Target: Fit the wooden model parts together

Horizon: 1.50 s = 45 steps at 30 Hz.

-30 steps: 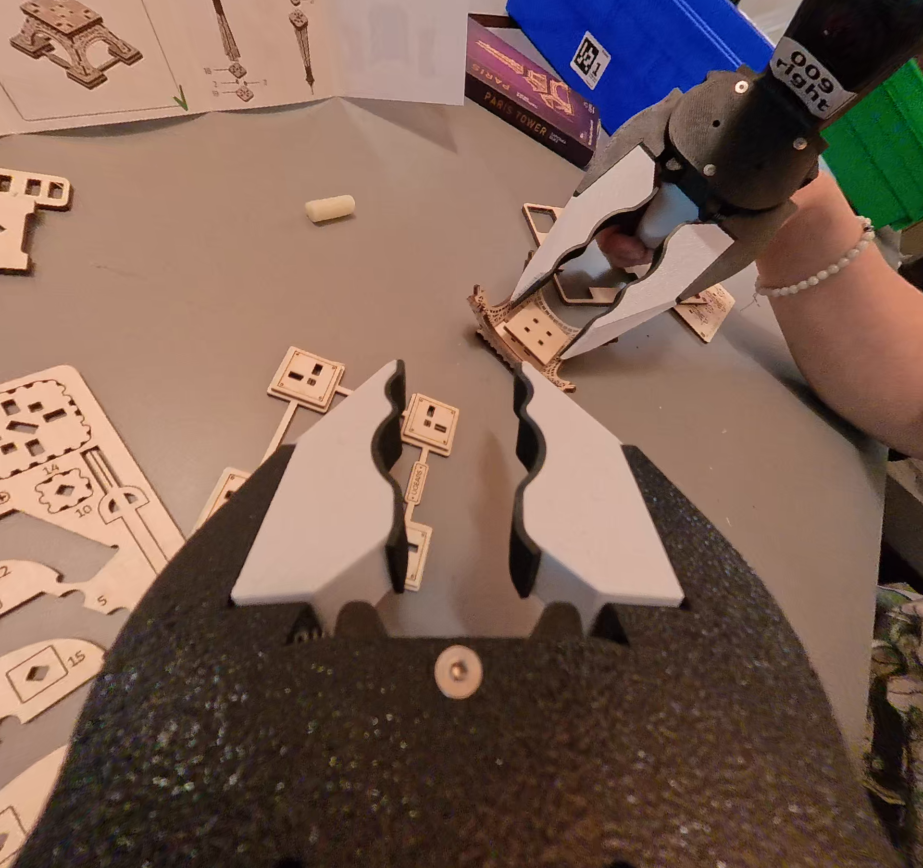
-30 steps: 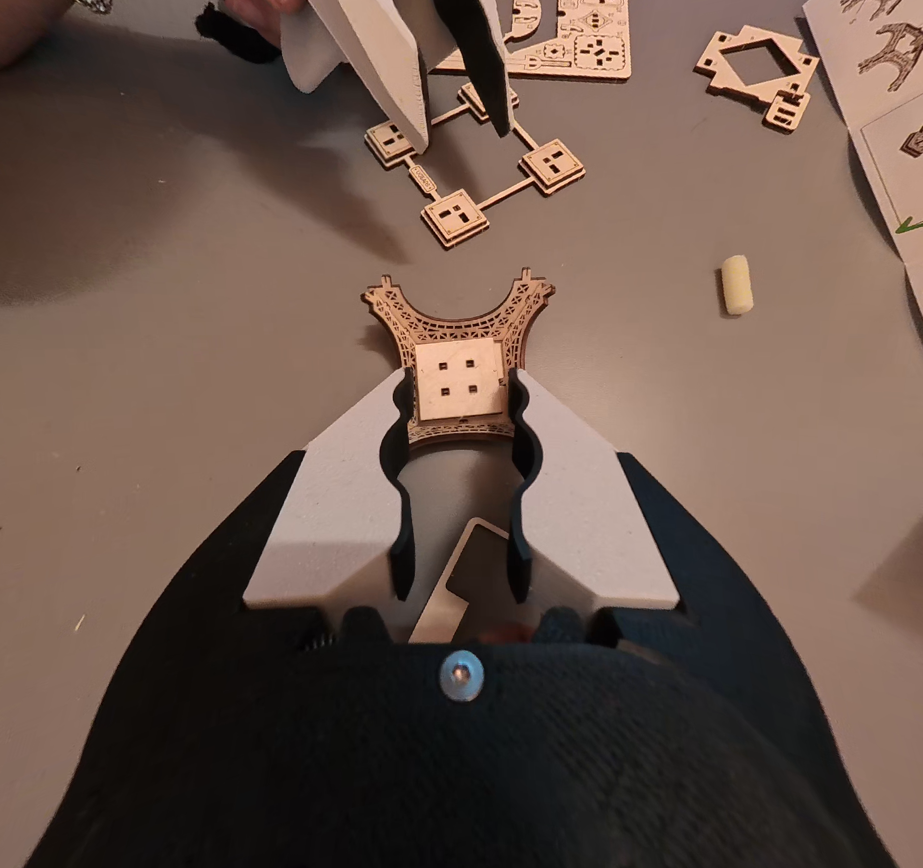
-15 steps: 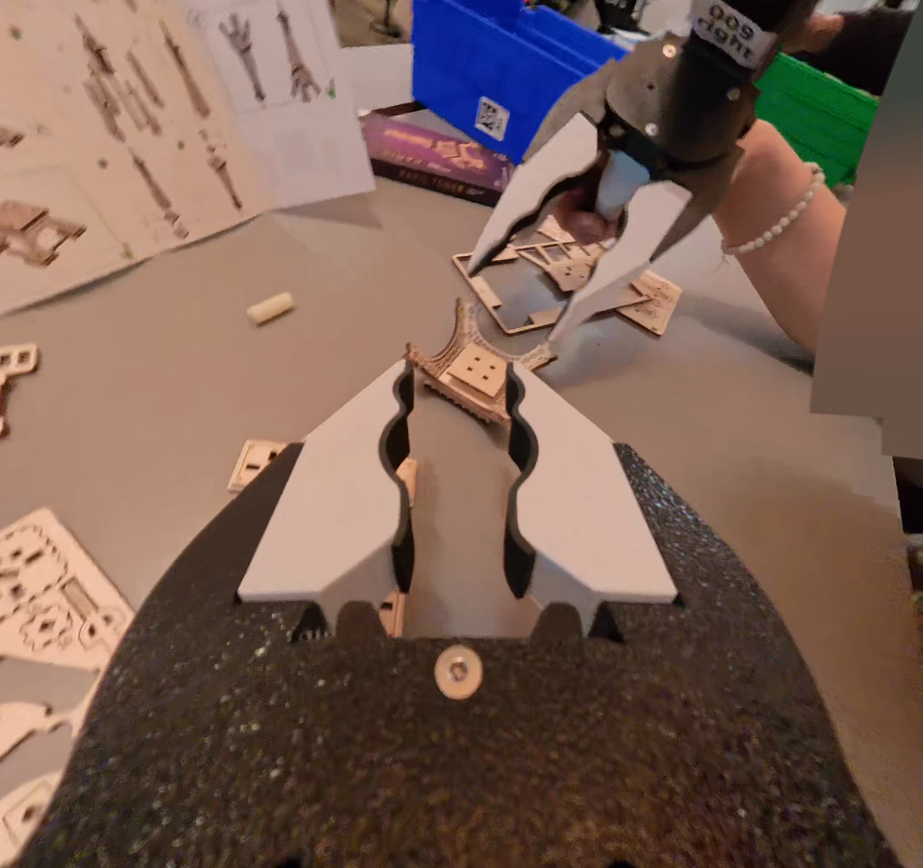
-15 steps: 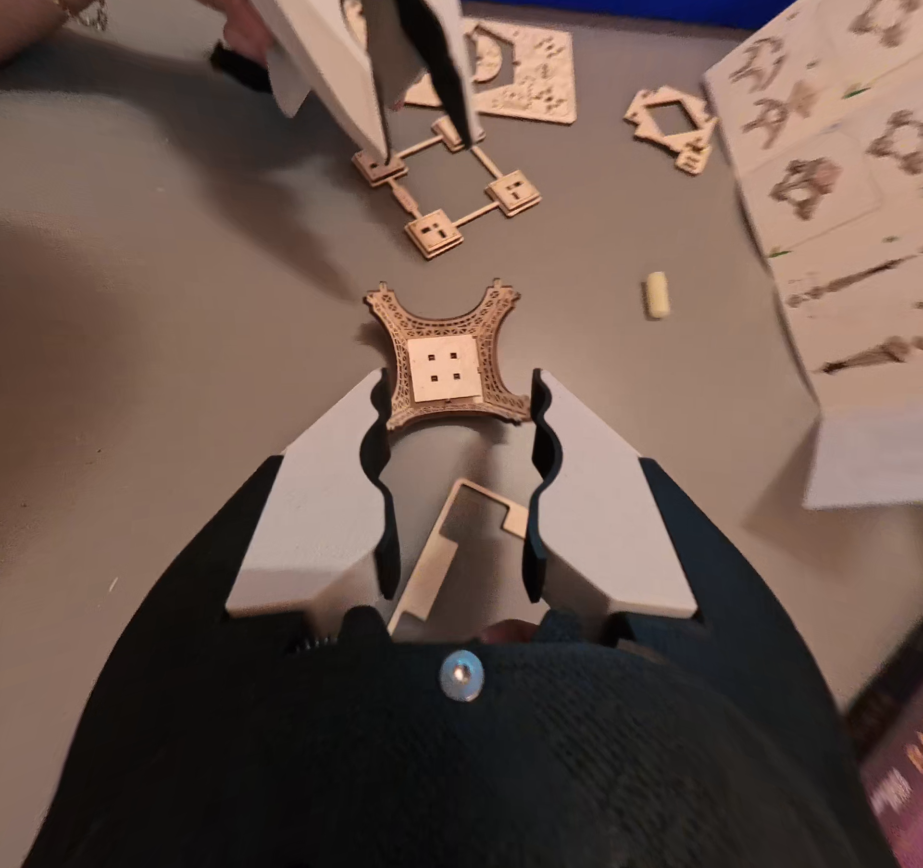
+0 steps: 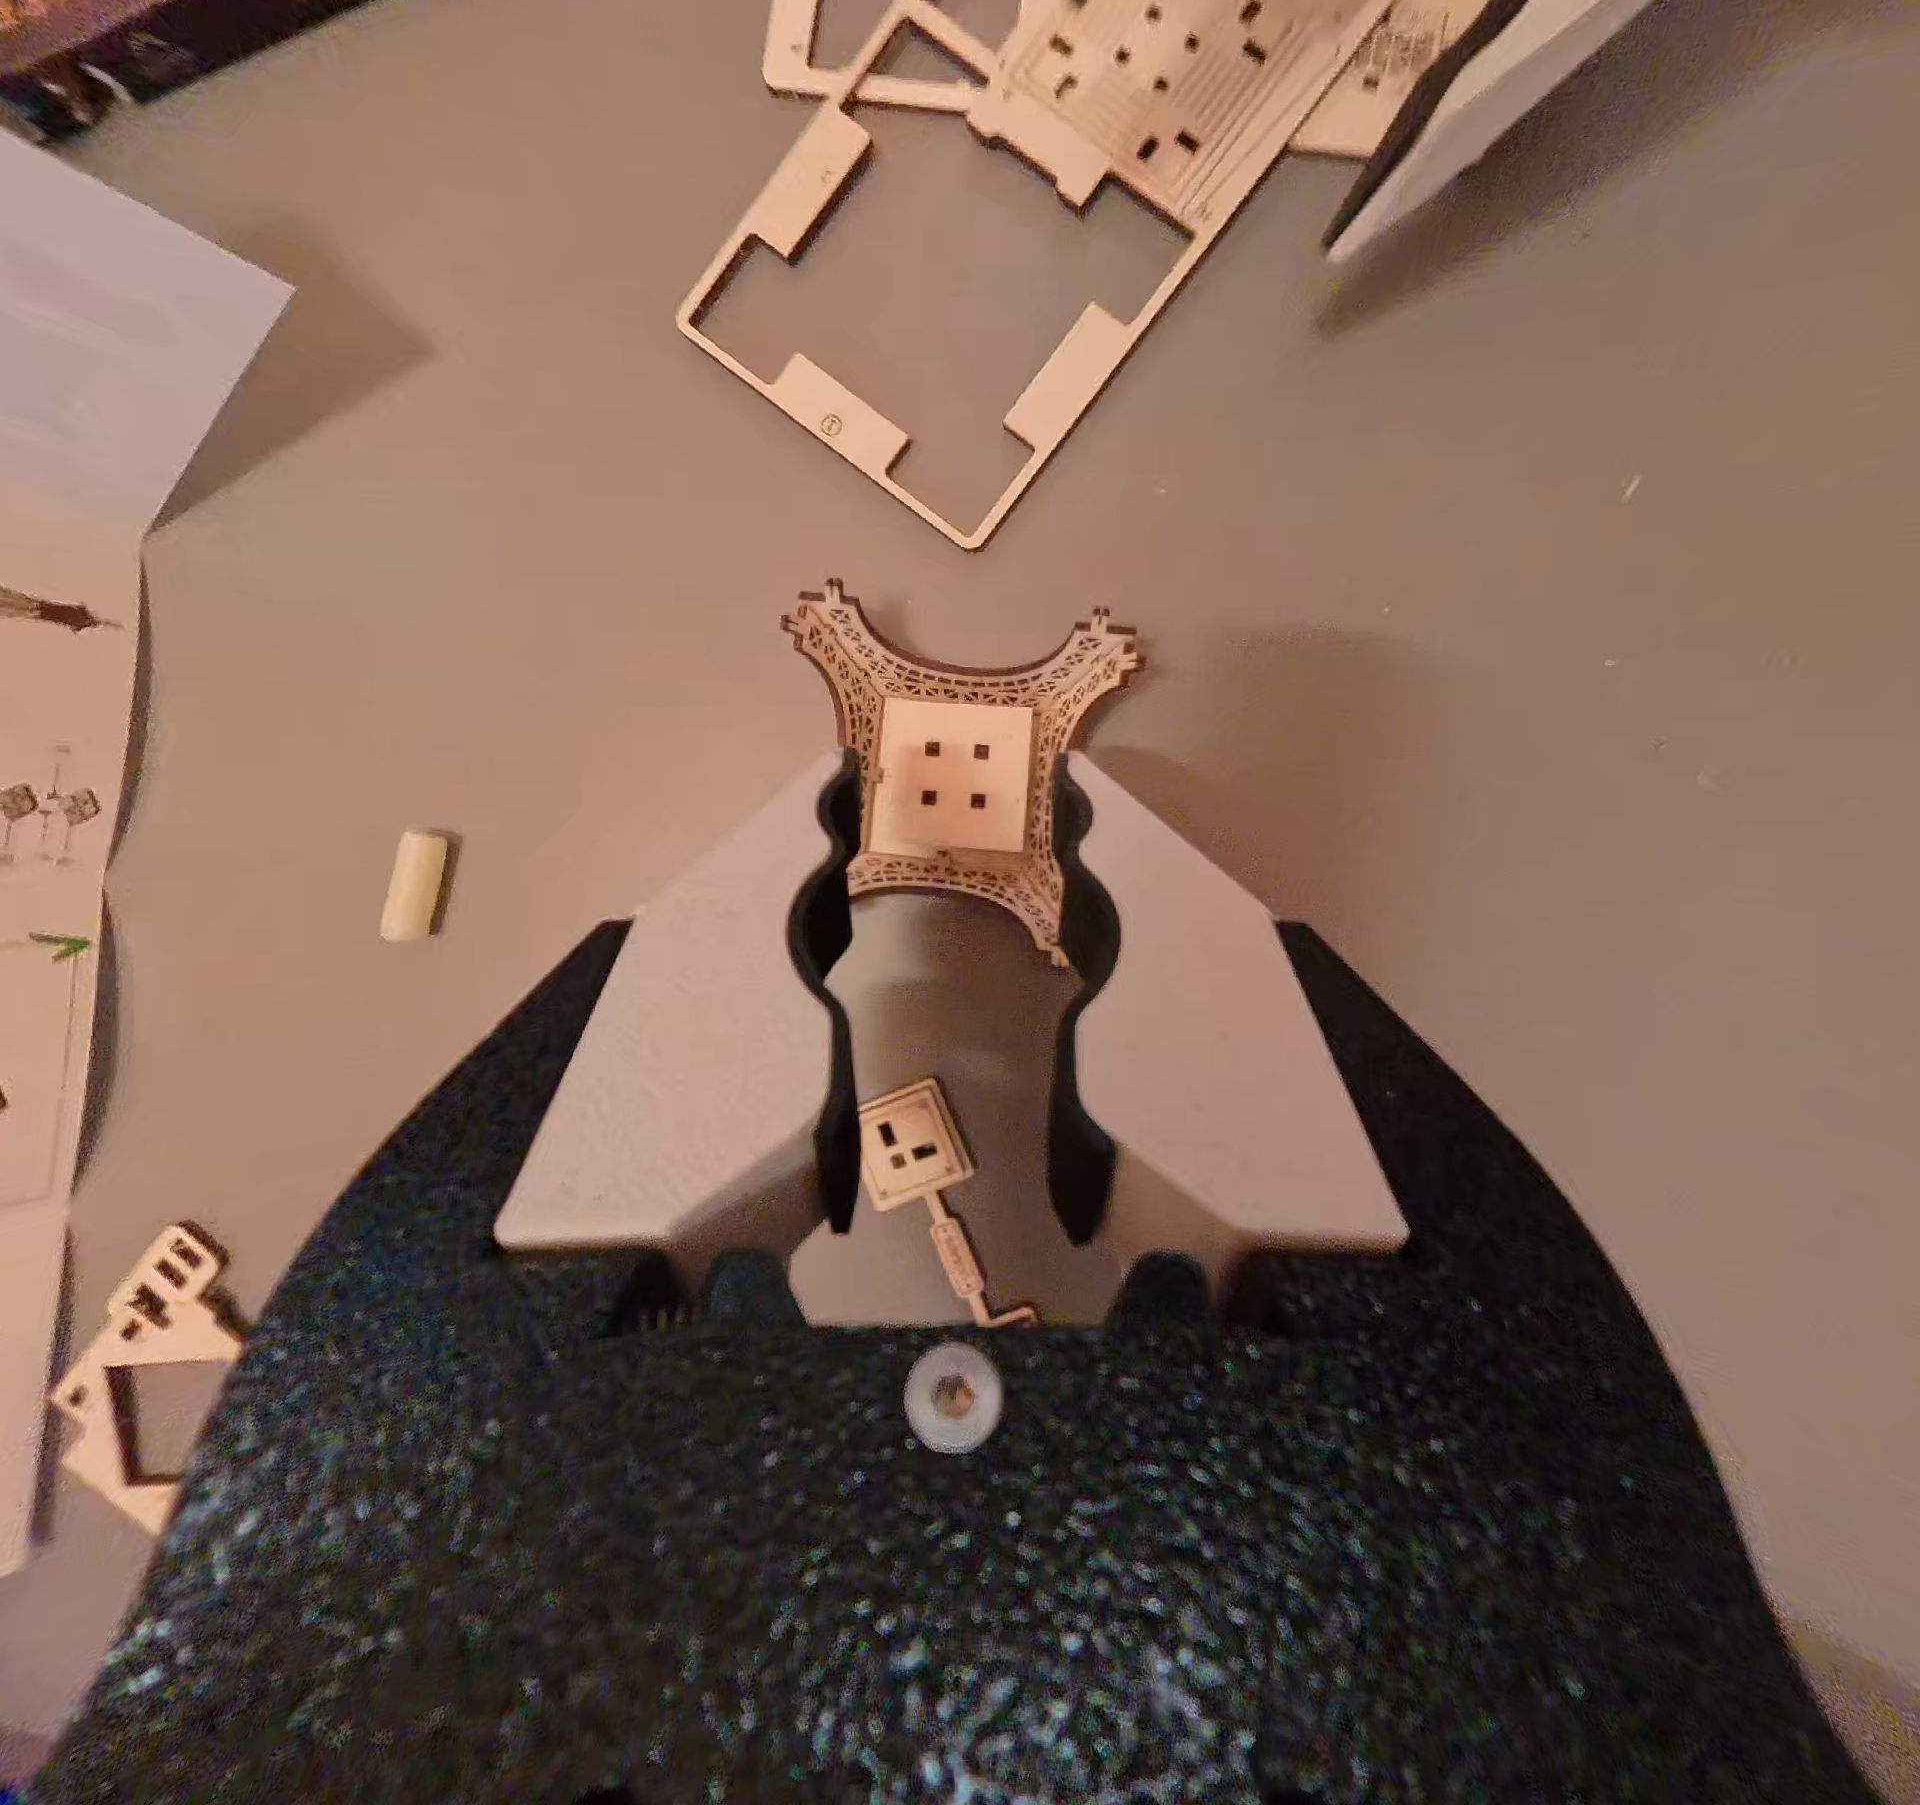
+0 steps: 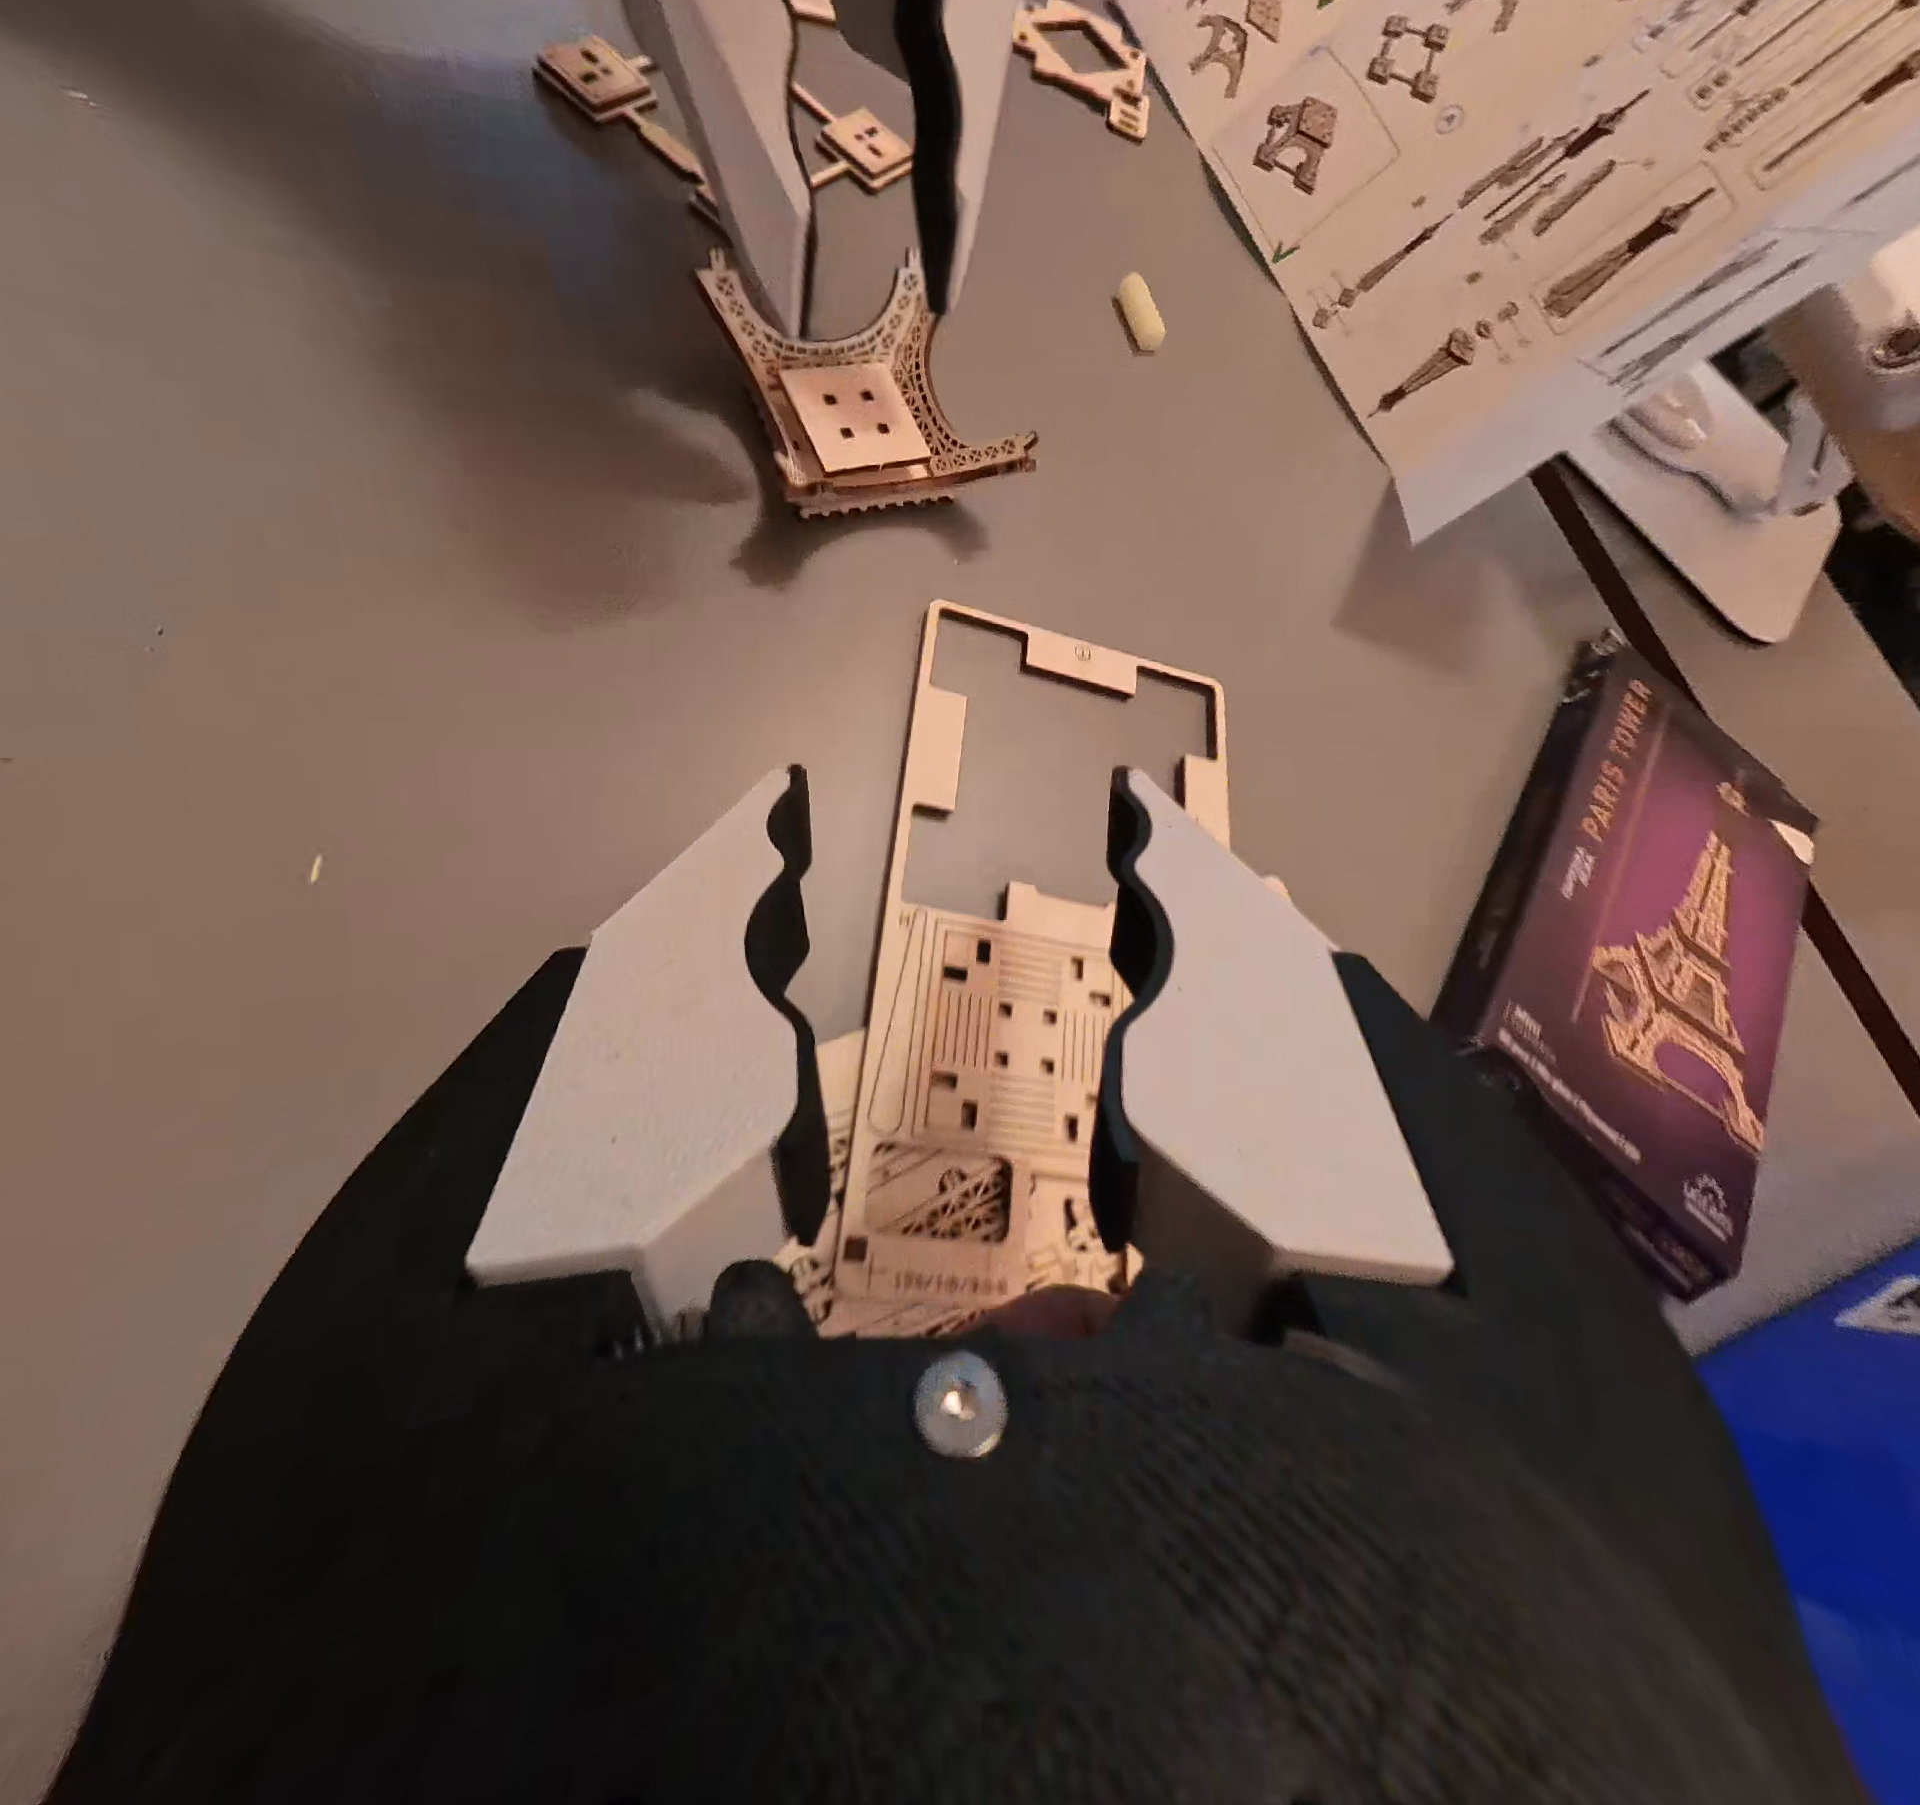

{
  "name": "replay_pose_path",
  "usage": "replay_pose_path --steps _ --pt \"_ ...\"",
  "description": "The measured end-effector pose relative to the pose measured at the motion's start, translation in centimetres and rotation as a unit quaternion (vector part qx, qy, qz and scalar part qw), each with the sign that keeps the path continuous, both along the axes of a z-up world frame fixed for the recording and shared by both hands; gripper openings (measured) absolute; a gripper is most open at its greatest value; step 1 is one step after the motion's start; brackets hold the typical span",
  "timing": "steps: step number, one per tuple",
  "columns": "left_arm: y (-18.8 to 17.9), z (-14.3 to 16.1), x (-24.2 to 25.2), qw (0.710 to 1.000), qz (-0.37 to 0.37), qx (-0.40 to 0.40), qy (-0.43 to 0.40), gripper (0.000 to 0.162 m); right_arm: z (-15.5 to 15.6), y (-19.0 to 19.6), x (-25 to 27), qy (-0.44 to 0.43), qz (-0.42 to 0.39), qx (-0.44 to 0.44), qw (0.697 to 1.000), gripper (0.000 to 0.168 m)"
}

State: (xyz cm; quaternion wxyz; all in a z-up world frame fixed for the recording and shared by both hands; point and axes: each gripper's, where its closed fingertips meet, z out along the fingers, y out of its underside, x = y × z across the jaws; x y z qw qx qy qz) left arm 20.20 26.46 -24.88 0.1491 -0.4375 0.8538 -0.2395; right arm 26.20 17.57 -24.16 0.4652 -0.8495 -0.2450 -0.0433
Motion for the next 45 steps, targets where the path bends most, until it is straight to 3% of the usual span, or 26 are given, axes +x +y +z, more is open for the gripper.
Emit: replay_pose_path --steps 7,26,34,38,45 --pt "0.4 -2.4 -0.2 0.993 -0.026 0.072 0.094 0.033 -0.2 -2.1 1.6 0.029 -0.032 0.031 0.999 0.052" --pt "0.4 -2.9 0.1 0.984 -0.042 0.103 0.141 0.031 -1.2 -2.3 2.1 0.053 -0.033 0.017 0.998 0.055" --pt "0.6 -2.7 0.1 0.985 -0.059 0.093 0.132 0.030 -1.6 -2.5 2.4 0.065 -0.038 0.008 0.997 0.055" --pt "0.2 -2.5 0.1 0.989 -0.086 0.052 0.107 0.030 -1.3 -3.3 3.5 0.083 -0.051 0.000 0.995 0.056" --pt "0.4 -1.9 0.2 0.993 -0.115 0.010 0.039 0.030 1.1 -4.6 9.0 0.149 -0.158 0.056 0.975 0.054"
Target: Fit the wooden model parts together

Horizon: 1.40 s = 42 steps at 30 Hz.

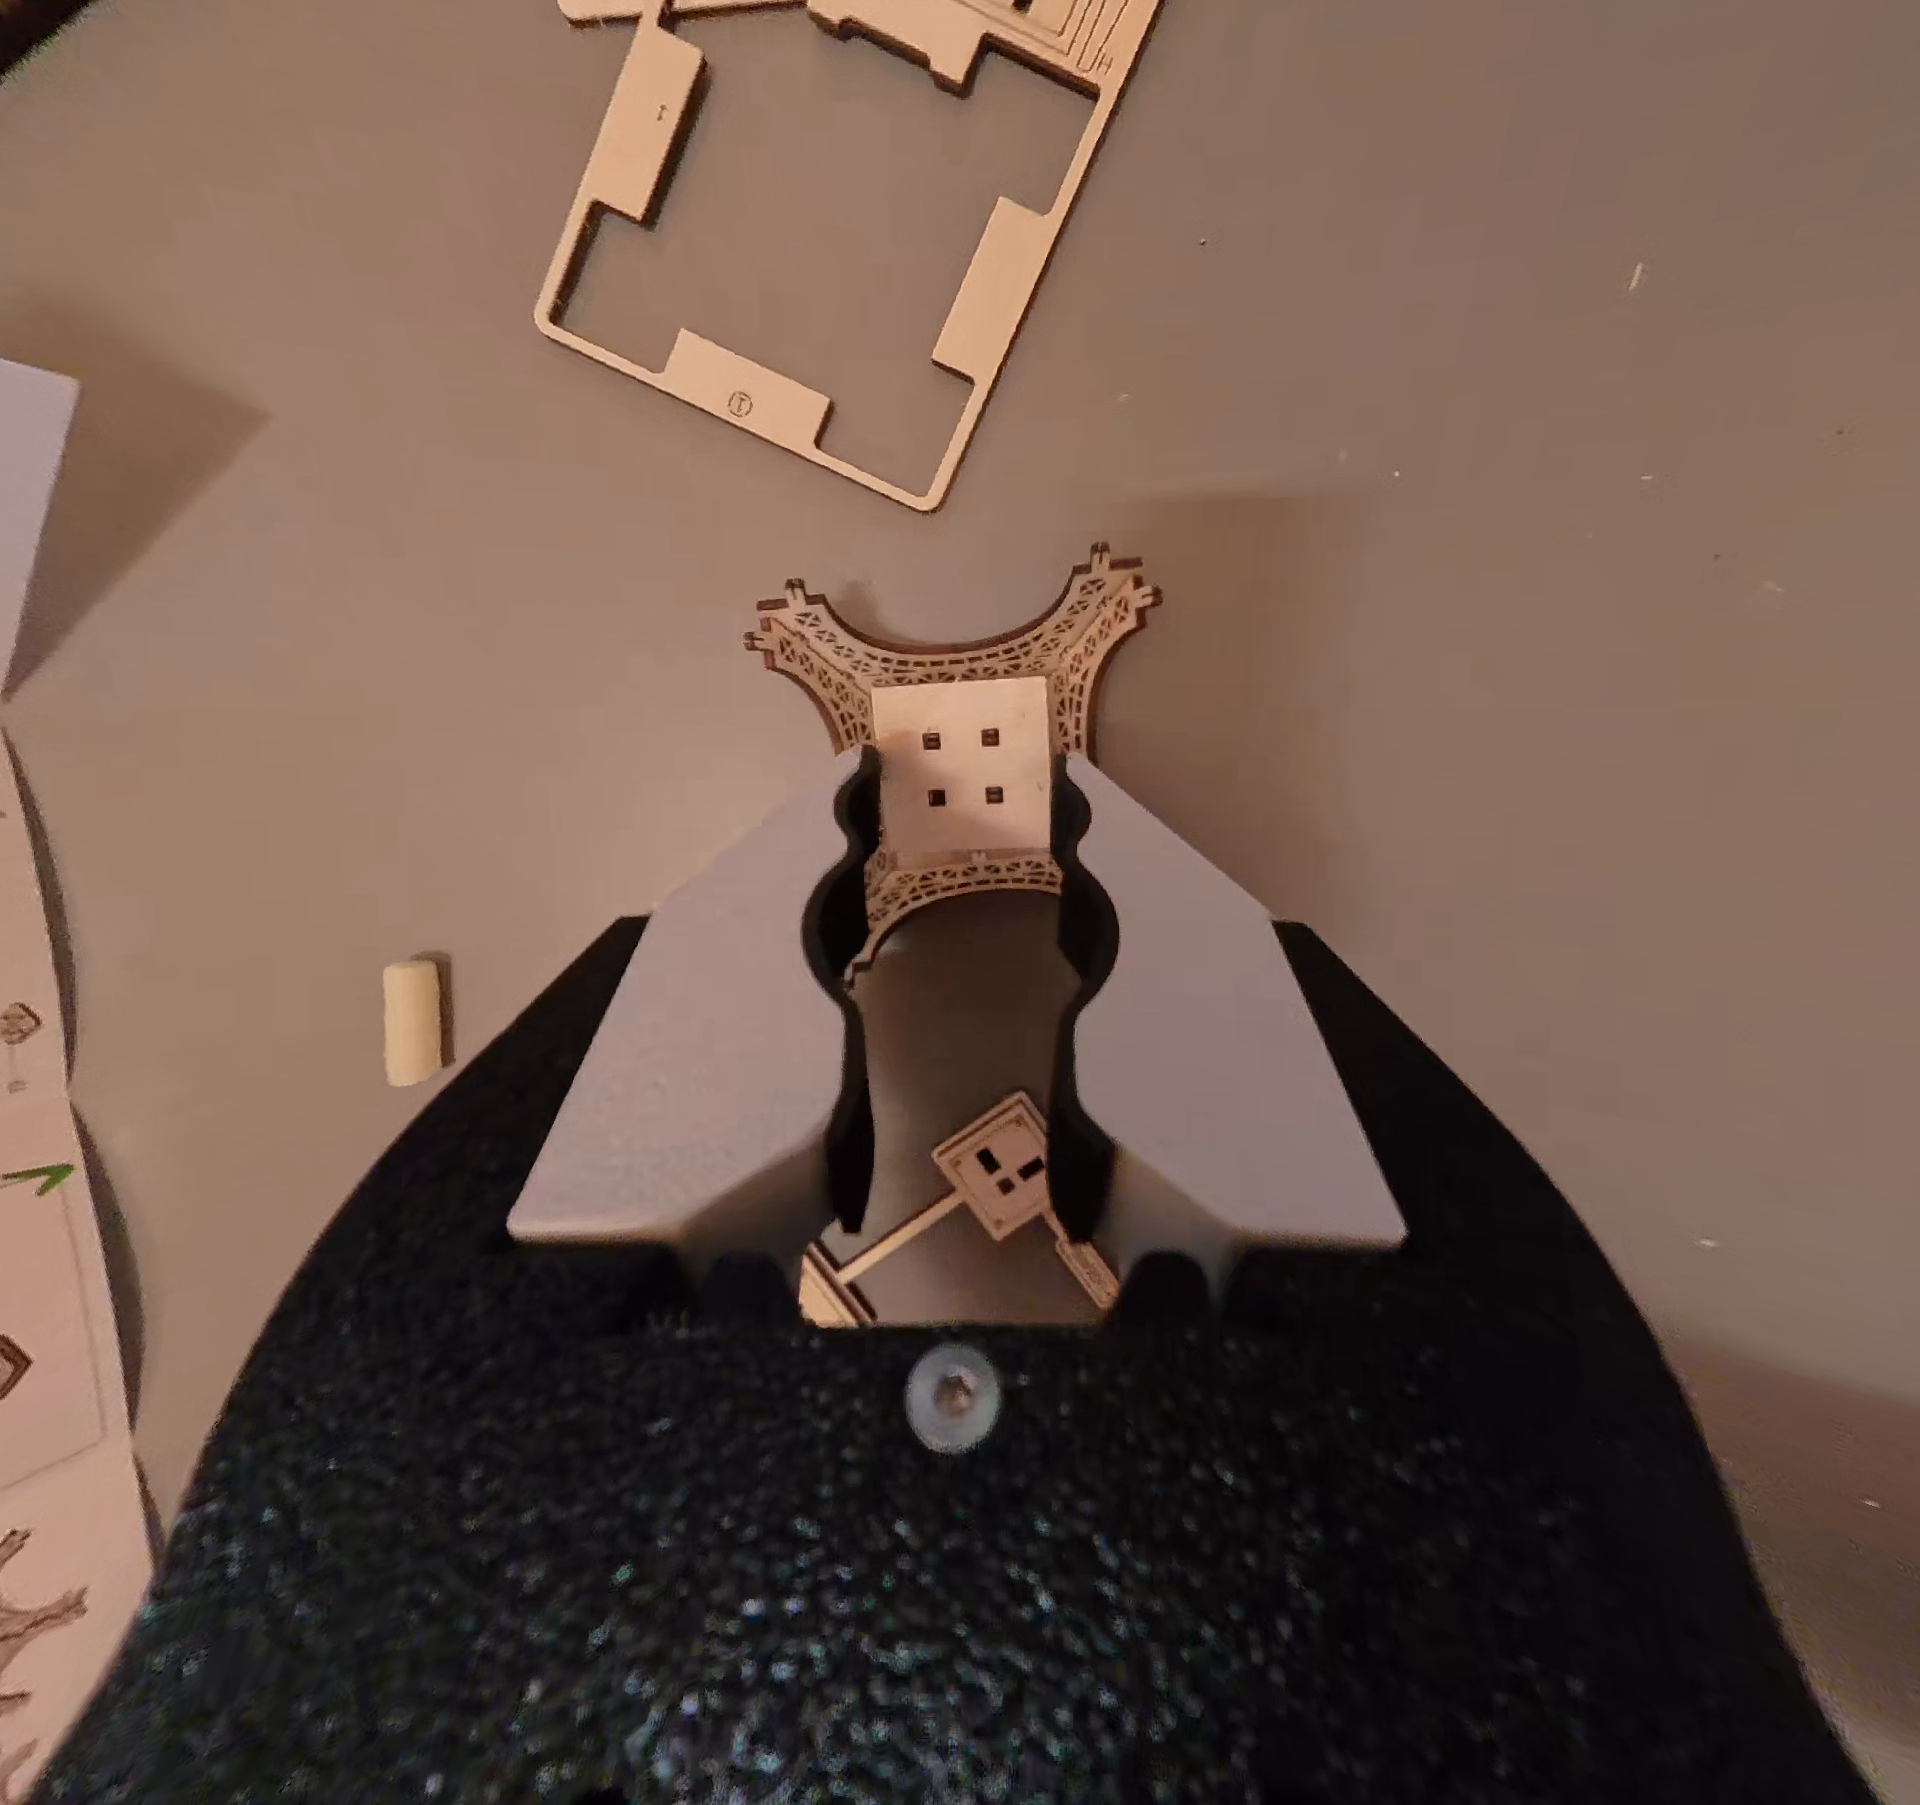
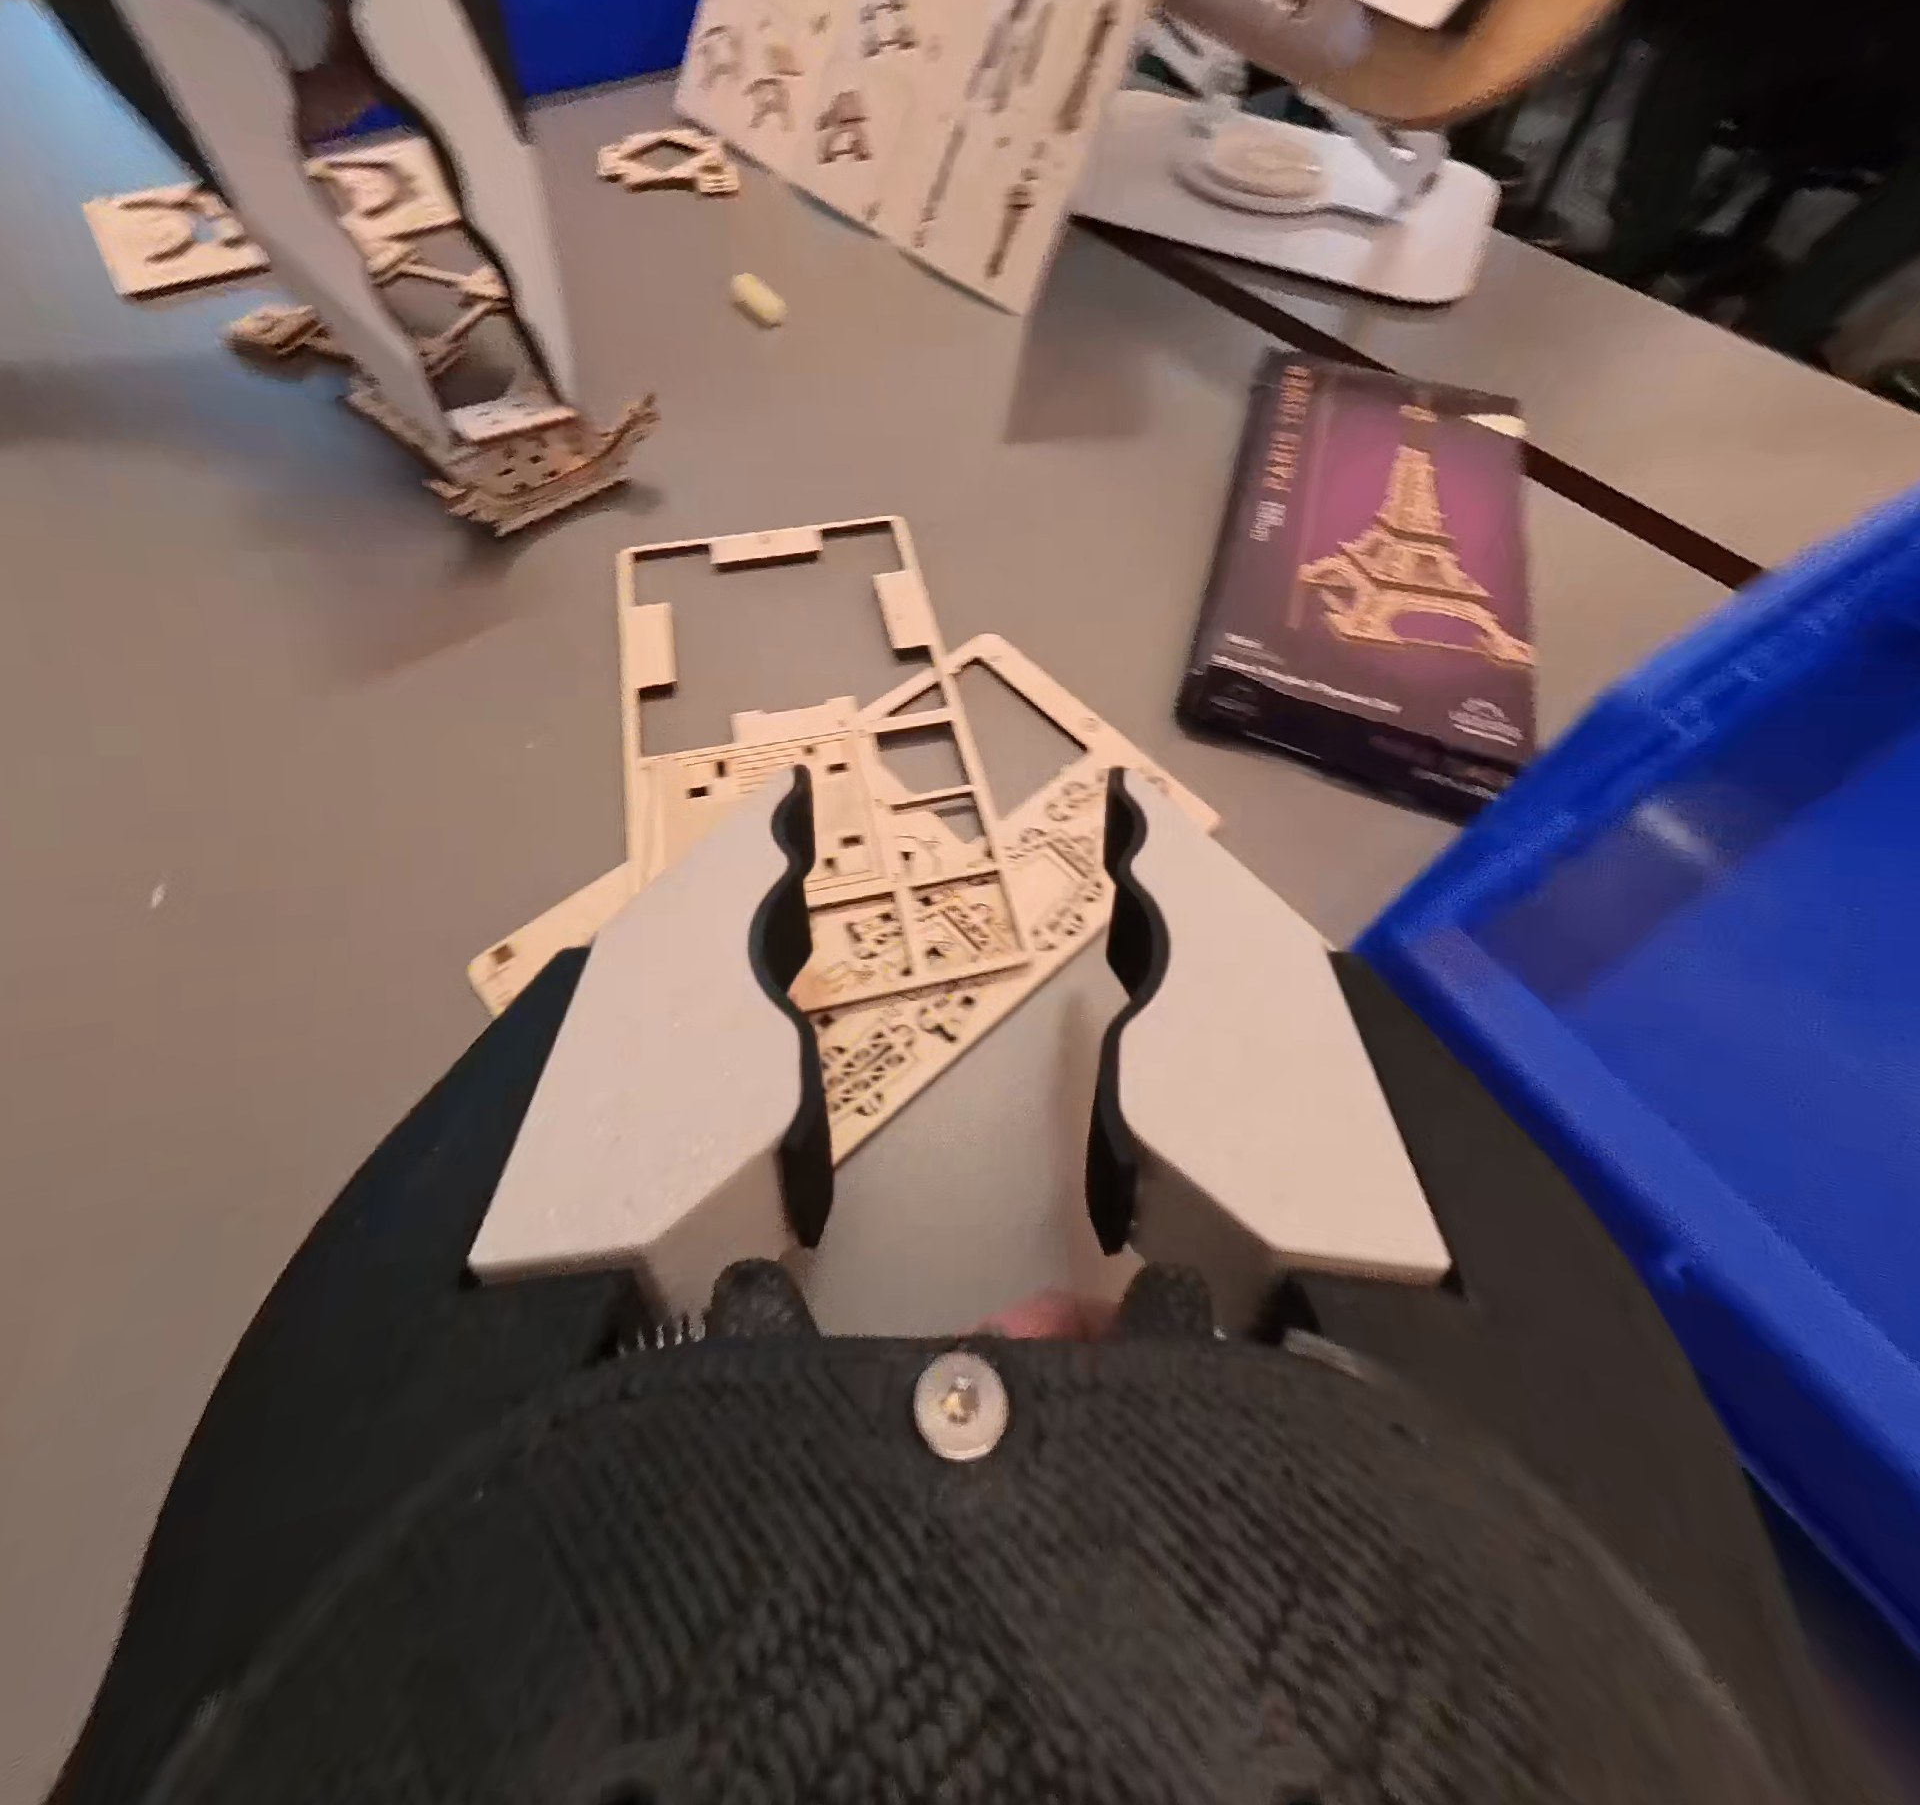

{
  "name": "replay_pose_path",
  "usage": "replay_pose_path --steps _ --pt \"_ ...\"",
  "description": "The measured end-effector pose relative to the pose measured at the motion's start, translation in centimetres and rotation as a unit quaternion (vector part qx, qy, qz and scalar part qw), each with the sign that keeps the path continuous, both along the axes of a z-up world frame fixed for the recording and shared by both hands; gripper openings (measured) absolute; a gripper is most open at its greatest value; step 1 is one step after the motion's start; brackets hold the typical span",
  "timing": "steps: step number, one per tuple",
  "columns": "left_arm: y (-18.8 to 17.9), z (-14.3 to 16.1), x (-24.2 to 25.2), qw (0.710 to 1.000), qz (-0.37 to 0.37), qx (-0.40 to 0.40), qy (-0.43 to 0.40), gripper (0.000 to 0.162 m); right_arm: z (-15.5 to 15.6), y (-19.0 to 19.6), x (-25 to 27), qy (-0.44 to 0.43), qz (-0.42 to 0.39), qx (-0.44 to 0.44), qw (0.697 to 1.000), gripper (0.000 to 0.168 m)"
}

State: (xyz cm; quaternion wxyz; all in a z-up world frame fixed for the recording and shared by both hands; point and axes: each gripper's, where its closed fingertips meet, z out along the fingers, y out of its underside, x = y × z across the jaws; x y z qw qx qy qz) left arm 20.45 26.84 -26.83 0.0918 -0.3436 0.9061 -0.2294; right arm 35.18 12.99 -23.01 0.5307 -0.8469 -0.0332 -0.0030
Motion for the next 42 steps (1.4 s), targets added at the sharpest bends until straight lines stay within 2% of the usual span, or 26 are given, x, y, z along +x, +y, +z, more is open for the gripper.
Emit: replay_pose_path --steps 8,11,15,23,30,36,42 --pt "0.1 -0.8 -0.1 1.000 -0.021 -0.005 -0.018 0.030 -0.9 -1.3 4.0 0.055 -0.104 -0.016 0.993 0.055" --pt "0.0 -0.8 -0.2 1.000 -0.015 -0.016 -0.020 0.030 -0.5 -1.8 4.9 0.093 -0.126 0.000 0.988 0.044" --pt "0.2 -0.9 -0.3 1.000 -0.016 -0.008 -0.010 0.030 -0.2 -1.6 4.7 0.136 -0.120 0.019 0.983 0.047" --pt "0.0 -1.1 -0.2 1.000 -0.020 -0.003 0.009 0.030 -1.1 -1.2 4.3 0.111 -0.112 -0.003 0.987 0.054" --pt "0.1 -1.0 -0.2 0.999 0.002 -0.037 0.024 0.030 -1.3 -1.3 4.3 0.109 -0.117 -0.008 0.987 0.053" --pt "0.2 -1.1 -0.1 0.999 0.019 0.021 0.042 0.030 -1.6 -1.2 4.3 0.103 -0.117 -0.015 0.988 0.054" --pt "0.4 -1.2 0.1 0.992 0.077 0.071 0.068 0.030 -1.6 -1.1 4.3 0.105 -0.117 -0.011 0.987 0.054"
